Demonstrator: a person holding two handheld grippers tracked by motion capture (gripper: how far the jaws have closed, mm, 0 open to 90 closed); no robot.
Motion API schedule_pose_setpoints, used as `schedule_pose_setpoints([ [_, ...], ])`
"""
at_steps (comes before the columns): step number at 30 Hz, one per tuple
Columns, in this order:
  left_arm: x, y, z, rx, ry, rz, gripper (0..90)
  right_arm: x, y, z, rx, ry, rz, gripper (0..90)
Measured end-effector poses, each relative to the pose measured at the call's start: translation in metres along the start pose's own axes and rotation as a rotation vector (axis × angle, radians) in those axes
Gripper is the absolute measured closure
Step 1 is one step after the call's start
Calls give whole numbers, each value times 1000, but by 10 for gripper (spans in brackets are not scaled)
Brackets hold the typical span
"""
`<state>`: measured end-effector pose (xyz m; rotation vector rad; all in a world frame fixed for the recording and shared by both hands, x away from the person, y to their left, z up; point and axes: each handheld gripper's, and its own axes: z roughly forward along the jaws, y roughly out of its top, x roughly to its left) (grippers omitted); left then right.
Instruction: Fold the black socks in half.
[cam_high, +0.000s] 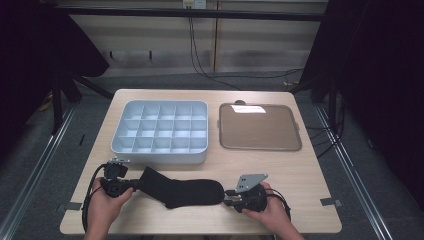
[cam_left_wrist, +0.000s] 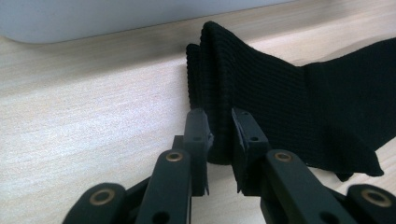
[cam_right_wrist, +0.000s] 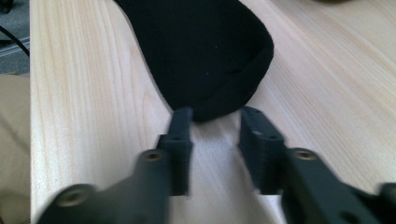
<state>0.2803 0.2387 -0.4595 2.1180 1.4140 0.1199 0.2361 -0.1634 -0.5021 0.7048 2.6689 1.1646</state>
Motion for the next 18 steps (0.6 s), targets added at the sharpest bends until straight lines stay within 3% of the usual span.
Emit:
schedule_pose_setpoints([
  [5, 0, 1, -3, -7, -9, 0, 777, 1, 1, 2, -3, 2, 10, 897],
  [18, -6, 8, -11, -17, -19, 27, 774, 3, 4, 8, -24, -16, 16, 900],
])
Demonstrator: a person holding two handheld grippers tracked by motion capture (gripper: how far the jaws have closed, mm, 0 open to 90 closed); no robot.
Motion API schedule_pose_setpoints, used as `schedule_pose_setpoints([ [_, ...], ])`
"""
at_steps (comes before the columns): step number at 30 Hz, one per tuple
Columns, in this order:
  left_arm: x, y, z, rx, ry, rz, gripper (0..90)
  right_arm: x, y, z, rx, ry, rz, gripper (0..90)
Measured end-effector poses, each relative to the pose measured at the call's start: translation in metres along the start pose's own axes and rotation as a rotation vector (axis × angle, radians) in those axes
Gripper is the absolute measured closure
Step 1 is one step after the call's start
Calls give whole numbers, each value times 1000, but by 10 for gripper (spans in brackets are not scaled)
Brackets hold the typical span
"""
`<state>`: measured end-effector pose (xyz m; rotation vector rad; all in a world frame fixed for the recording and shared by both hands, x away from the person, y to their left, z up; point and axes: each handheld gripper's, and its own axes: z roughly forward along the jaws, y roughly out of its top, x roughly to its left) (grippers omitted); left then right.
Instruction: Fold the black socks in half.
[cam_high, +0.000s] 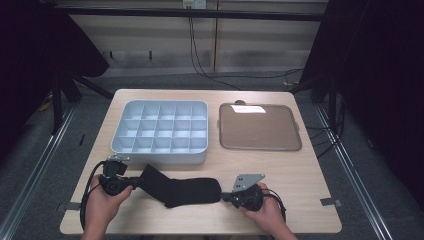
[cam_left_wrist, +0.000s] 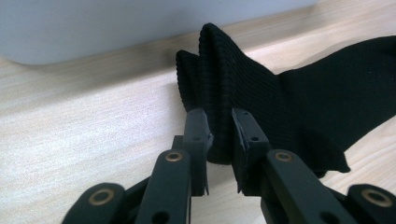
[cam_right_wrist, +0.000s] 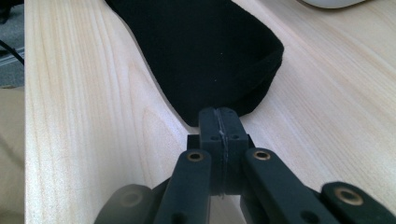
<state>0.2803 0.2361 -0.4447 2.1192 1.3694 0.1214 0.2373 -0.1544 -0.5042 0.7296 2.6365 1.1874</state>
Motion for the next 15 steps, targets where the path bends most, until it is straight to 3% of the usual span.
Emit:
schedule_pose_setpoints([
  [15, -26, 12, -10, 12, -34, 59, 777, 3, 2, 2, 1, 6, -3, 900],
])
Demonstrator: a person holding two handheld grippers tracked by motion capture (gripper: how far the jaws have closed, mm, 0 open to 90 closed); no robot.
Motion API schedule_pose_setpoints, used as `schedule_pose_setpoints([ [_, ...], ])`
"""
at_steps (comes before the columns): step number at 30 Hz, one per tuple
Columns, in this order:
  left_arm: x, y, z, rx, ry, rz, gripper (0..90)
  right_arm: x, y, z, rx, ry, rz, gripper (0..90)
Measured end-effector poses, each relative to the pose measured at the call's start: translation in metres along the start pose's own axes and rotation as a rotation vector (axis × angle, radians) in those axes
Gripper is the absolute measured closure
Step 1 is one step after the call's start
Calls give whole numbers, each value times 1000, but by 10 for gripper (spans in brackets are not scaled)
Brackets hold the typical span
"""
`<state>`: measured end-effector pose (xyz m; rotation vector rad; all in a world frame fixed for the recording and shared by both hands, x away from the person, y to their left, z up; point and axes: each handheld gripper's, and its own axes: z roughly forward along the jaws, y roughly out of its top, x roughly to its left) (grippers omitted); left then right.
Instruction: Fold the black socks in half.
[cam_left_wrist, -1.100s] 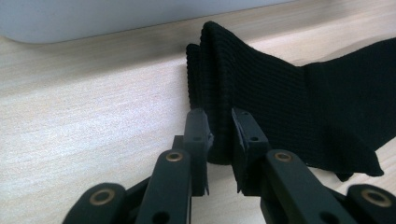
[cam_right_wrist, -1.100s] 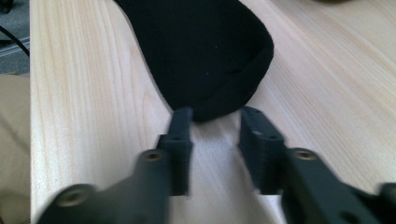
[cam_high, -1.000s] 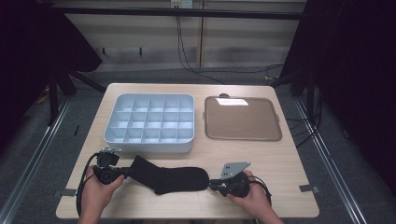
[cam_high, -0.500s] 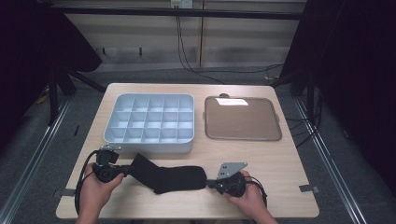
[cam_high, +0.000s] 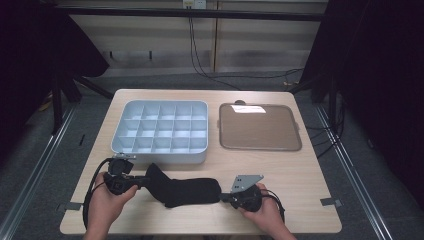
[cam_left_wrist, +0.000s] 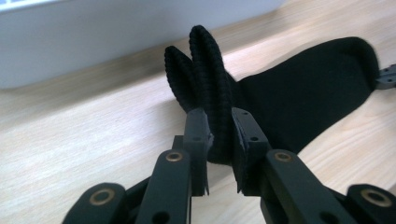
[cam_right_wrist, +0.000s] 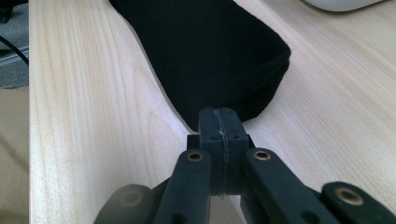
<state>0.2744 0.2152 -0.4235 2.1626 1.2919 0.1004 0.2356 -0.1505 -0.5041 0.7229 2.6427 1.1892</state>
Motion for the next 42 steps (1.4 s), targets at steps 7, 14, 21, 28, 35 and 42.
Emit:
schedule_pose_setpoints([
  [7, -10, 7, 0, 5, -28, 23, 777, 0, 0, 0, -2, 0, 1, 900],
  [14, -25, 15, 2, 12, -55, 50, 780, 0, 0, 1, -7, 4, 7, 900],
  [21, -39, 23, 5, 27, -81, 86, 781, 0, 0, 1, -9, 5, 3, 900],
  [28, -49, 30, 14, 36, -102, 97, 784, 0, 0, 1, -11, 8, 7, 900],
  [35, -60, 36, 21, 55, -118, 119, 784, 0, -1, 2, -15, 11, 7, 900],
  [42, -71, 41, 29, 68, -132, 139, 784, 1, 0, 2, -15, 10, 10, 900],
])
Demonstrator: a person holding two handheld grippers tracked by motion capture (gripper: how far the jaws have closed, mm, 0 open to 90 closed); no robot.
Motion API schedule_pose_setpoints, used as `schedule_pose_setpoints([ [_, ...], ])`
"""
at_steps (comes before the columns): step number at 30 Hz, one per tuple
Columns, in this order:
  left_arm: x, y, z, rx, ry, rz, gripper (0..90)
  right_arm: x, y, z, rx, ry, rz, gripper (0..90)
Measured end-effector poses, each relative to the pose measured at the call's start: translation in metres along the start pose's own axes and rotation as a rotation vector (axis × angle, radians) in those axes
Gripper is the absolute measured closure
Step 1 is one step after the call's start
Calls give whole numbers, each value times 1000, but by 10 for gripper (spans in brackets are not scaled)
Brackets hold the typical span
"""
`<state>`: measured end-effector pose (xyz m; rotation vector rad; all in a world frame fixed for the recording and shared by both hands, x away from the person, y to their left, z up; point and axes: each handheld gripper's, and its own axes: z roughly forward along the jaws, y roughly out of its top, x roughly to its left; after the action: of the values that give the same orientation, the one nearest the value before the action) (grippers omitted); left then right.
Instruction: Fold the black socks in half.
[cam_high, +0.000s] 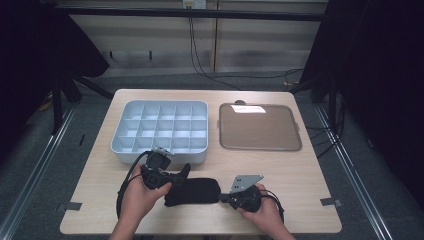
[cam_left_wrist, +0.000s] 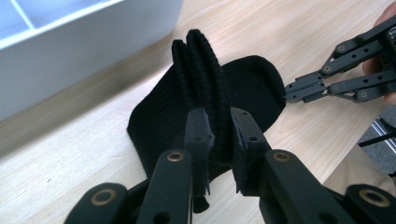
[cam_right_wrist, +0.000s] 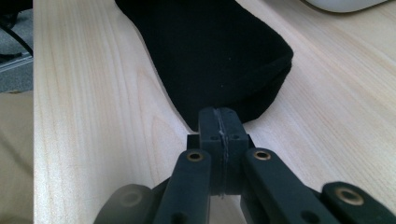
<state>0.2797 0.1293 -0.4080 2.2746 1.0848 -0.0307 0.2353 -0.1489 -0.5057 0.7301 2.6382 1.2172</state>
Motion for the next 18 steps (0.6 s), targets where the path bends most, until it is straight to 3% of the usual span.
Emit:
schedule_pose_setpoints([
  [18, -21, 16, 22, 29, -27, 39, 784, 1, 0, 1, -2, 6, 6, 900],
])
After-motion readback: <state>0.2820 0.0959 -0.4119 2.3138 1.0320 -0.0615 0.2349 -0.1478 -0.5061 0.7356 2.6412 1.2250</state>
